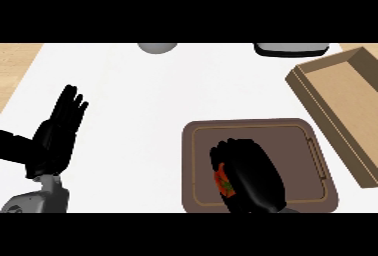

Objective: Pick the tomato from the tray and place it in the cardboard box

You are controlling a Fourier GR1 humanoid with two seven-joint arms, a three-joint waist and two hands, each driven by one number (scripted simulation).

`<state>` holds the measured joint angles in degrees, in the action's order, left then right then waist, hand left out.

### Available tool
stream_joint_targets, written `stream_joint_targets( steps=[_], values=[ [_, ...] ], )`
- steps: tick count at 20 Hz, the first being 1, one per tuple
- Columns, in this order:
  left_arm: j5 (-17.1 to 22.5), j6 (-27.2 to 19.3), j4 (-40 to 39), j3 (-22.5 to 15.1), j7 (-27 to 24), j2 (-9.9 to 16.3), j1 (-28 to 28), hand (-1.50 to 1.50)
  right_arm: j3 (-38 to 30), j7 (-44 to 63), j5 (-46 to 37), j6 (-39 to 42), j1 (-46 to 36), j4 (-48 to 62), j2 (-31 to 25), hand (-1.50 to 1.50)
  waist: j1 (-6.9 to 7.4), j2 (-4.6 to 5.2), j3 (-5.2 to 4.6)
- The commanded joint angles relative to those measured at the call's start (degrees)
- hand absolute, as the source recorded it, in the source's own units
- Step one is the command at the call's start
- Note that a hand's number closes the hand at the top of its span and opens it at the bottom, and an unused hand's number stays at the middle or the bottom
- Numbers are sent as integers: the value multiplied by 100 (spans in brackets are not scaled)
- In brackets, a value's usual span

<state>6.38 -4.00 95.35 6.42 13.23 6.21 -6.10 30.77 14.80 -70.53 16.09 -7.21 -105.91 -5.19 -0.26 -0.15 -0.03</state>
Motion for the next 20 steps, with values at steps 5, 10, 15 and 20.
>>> stream_joint_targets(
  steps=[5,10,15,20],
  values=[
    [-160,-132,219,-186,76,-125,76,0,-514,1209,167,-102,-142,-1579,508,150,-4,-6,2],
    [-132,-108,55,-165,-22,-173,181,0,-1738,1593,291,37,-916,-1663,515,150,32,13,1],
    [-225,-192,269,-348,223,-243,41,0,-2903,1623,746,257,-1397,-1452,331,150,37,16,4],
    [-20,63,276,-106,-3,-53,292,0,-4200,1266,1681,787,-1757,-1203,-481,150,44,10,4]
  ],
)
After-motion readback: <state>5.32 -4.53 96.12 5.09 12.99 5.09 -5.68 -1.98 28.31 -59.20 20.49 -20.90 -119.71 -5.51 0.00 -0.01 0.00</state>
